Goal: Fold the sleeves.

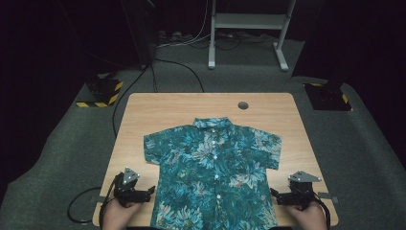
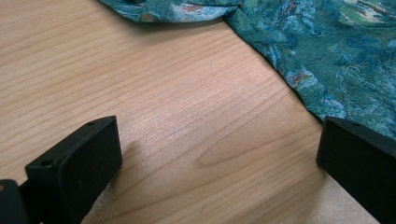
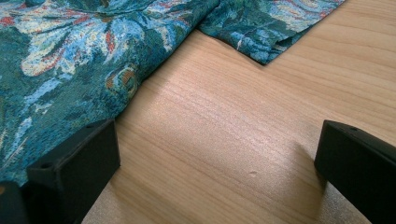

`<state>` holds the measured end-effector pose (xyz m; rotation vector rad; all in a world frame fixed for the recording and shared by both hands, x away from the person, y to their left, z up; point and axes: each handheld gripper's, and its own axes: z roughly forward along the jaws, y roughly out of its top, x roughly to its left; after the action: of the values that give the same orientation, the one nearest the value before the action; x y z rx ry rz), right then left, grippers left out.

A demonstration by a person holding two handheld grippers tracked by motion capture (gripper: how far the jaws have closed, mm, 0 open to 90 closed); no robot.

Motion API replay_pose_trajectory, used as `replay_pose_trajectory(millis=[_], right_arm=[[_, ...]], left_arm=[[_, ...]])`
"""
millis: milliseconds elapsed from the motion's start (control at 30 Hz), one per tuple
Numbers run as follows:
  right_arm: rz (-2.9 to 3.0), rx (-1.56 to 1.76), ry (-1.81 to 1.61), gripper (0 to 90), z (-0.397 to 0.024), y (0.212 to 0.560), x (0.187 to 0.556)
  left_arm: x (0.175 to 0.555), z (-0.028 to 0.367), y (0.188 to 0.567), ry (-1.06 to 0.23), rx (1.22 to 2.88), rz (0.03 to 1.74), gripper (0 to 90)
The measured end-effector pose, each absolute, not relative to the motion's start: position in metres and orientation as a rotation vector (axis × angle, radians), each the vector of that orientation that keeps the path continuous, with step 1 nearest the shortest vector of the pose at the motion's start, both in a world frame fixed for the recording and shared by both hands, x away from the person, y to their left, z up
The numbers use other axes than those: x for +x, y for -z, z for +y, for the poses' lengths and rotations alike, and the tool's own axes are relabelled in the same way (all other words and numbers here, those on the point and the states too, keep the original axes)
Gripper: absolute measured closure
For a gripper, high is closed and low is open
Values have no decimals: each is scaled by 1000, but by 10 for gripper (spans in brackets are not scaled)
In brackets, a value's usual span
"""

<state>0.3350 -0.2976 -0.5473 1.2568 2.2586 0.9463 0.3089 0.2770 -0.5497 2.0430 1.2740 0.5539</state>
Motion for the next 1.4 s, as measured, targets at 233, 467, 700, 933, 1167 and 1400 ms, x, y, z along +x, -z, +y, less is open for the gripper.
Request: replay_pose_trajectory(millis=[233, 467, 700, 933, 1167, 1400], right_arm=[[2257, 1261, -947, 0, -297, 547, 335], [2257, 1261, -947, 0, -297, 547, 335], [2257, 1261, -946, 0, -297, 547, 335], [2257, 1261, -946, 0, -297, 547, 335], [2257, 1262, -946, 0, -297, 547, 335], [2258, 1259, -947, 0, -297, 547, 336]], left_arm=[[309, 277, 550, -554, 2042, 1275, 4], [309, 277, 550, -554, 2042, 1275, 4], [308, 277, 550, -553, 2043, 1274, 4], [308, 277, 548, -591, 2052, 1281, 4], [308, 281, 543, -567, 2023, 1263, 3], [300, 287, 533, -564, 1957, 1222, 7]])
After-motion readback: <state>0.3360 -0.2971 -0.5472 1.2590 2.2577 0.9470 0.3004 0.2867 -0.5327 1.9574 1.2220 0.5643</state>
